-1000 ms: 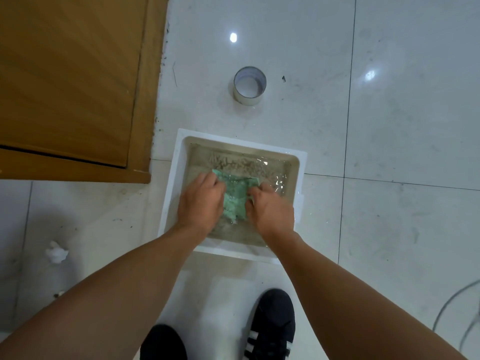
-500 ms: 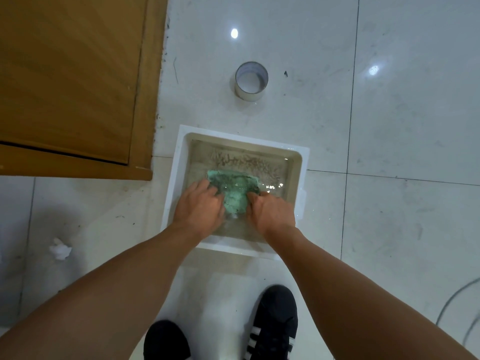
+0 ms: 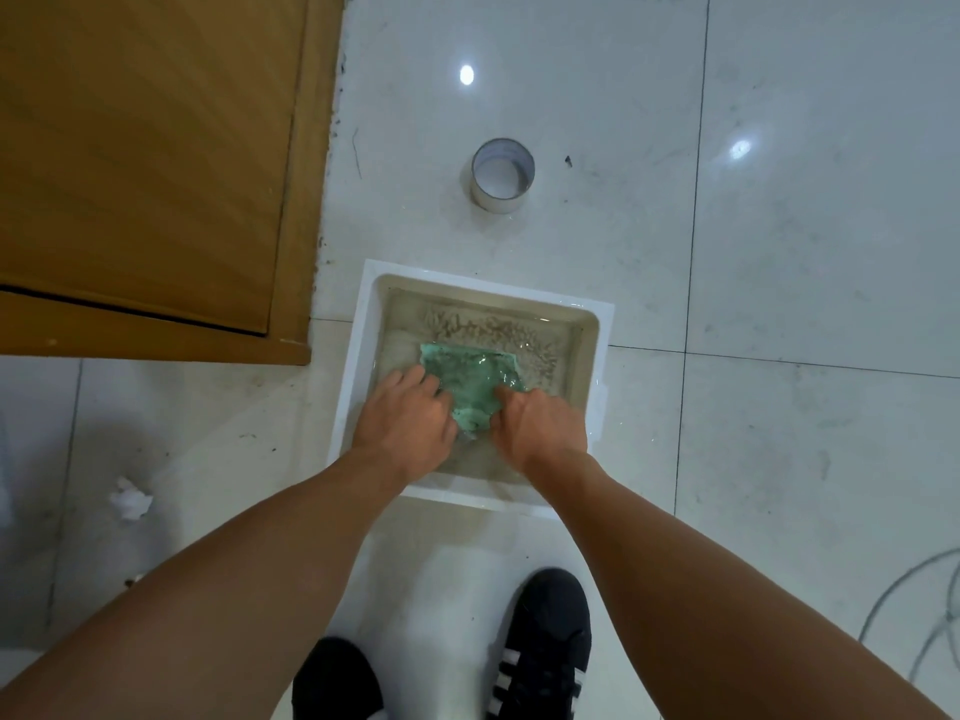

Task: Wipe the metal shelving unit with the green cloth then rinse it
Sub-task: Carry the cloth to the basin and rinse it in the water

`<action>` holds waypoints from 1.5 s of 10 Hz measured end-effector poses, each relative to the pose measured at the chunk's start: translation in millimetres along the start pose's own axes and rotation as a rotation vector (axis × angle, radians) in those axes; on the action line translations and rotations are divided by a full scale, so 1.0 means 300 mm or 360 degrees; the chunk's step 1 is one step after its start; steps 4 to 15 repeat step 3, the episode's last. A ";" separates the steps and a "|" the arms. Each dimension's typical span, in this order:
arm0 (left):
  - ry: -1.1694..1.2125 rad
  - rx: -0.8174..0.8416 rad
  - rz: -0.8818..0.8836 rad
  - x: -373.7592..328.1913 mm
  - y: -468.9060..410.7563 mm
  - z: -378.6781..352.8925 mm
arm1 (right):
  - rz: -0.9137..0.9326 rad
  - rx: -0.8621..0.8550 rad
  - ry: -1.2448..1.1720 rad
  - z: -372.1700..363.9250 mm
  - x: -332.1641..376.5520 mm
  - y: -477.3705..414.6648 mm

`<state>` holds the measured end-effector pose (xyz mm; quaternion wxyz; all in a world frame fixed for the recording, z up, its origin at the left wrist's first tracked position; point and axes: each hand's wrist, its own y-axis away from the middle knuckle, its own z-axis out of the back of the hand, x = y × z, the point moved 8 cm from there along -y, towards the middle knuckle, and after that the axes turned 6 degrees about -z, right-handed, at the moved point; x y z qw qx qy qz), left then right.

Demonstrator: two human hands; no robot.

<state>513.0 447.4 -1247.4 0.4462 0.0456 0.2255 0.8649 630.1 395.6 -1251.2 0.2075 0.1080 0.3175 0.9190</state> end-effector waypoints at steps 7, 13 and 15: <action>0.0495 0.0303 0.0399 0.034 0.067 0.105 | -0.0008 0.0066 -0.0087 0.127 0.030 0.103; 0.0495 0.0303 0.0399 0.034 0.067 0.105 | -0.0008 0.0066 -0.0087 0.127 0.030 0.103; 0.0495 0.0303 0.0399 0.034 0.067 0.105 | -0.0008 0.0066 -0.0087 0.127 0.030 0.103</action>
